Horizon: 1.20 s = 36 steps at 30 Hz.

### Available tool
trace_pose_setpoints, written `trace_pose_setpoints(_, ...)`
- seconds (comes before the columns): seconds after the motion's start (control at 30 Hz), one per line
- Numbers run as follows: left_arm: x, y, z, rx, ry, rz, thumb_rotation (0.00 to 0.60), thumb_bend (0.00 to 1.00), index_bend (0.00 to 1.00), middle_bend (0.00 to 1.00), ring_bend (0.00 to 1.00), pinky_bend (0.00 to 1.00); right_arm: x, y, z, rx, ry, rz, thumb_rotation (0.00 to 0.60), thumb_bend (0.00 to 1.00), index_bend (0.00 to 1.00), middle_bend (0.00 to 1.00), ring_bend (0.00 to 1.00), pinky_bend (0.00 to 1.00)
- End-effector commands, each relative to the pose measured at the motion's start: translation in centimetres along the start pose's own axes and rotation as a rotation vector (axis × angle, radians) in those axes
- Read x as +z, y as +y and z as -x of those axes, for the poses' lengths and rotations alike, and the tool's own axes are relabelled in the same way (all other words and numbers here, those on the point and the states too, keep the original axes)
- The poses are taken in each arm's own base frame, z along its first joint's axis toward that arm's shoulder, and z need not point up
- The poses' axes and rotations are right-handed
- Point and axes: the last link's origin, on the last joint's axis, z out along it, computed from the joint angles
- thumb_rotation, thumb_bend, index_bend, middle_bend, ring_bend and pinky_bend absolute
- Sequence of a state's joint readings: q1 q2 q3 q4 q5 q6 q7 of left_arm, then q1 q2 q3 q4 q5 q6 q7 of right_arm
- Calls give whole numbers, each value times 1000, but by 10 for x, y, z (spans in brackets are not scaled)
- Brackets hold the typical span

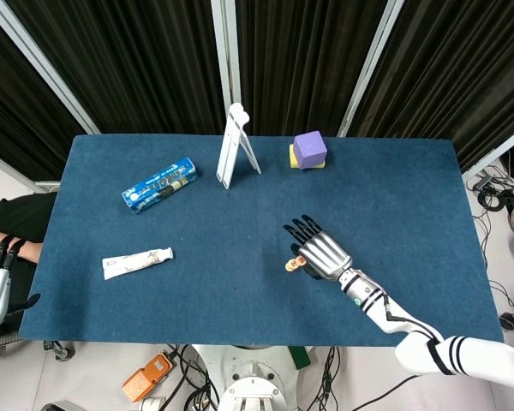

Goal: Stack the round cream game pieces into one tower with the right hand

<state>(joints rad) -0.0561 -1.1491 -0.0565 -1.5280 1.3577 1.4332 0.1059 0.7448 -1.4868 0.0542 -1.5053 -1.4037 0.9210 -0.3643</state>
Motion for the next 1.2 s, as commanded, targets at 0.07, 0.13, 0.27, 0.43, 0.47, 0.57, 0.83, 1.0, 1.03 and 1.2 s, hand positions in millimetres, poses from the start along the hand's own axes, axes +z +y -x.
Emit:
trace_pose_setpoints(0.07, 0, 0, 0, 0, 0, -1, 600, 26, 102, 34, 8, 0, 4, -3, 1, -7, -3, -7, 600, 512, 521, 136, 0, 33)
trace_pose_setpoints(0.13, 1, -1, 0, 0, -1, -2, 600, 26, 102, 34, 8, 0, 6, -5, 2, -9, -5, -10, 600, 511, 518, 136, 0, 33)
trace_pose_setpoints(0.27, 1, -1, 1, -1, -2, -3, 600, 25, 102, 34, 8, 0, 8, -7, 4, -14, -11, -14, 600, 511, 515, 136, 0, 33)
trace_pose_setpoints(0.43, 1, -1, 2, -1, -4, -4, 600, 26, 102, 34, 8, 0, 9, -9, 4, -12, -7, -18, 600, 510, 507, 135, 0, 33)
trace_pose_setpoints(0.47, 1, -2, 2, -1, -4, -4, 600, 26, 102, 34, 8, 0, 9, -9, 4, -13, -8, -19, 600, 510, 505, 135, 0, 33)
trace_pose_setpoints(0.57, 1, -2, 2, -2, -4, -5, 600, 26, 102, 34, 8, 0, 9, -10, 4, -12, -10, -19, 600, 509, 498, 135, 0, 33)
trace_pose_setpoints(0.83, 1, -2, 3, -3, -5, -5, 600, 26, 102, 34, 8, 0, 8, -10, 5, -15, -13, -17, 600, 508, 480, 135, 0, 33)
trace_pose_setpoints(1.0, 1, -2, 3, -5, -4, -3, 600, 25, 102, 34, 8, 0, 7, -10, 5, -16, -12, -18, 600, 508, 459, 135, 0, 33)
trace_pose_setpoints(1.03, 1, -2, 3, -5, -4, -3, 600, 26, 102, 34, 8, 0, 6, -10, 5, -16, -9, -18, 600, 508, 457, 135, 0, 33)
trace_pose_setpoints(1.2, 1, -2, 3, -6, -3, -3, 600, 26, 102, 34, 8, 0, 0, 0, -6, 6, 51, 28, 600, 508, 436, 135, 0, 33)
